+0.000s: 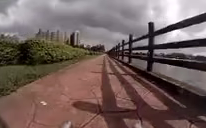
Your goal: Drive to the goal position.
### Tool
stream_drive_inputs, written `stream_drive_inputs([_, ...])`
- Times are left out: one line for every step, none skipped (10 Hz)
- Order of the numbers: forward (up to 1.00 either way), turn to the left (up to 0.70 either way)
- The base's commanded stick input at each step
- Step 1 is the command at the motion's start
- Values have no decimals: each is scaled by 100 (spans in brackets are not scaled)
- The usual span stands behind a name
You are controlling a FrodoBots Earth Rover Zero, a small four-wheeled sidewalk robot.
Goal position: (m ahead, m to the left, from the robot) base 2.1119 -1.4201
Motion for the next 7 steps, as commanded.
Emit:
stream_drive_inputs([50,4])
stream_drive_inputs([50,3])
stream_drive_inputs([50,9])
stream_drive_inputs([50,17])
stream_drive_inputs([50,5])
stream_drive_inputs([50,5])
stream_drive_inputs([50,5])
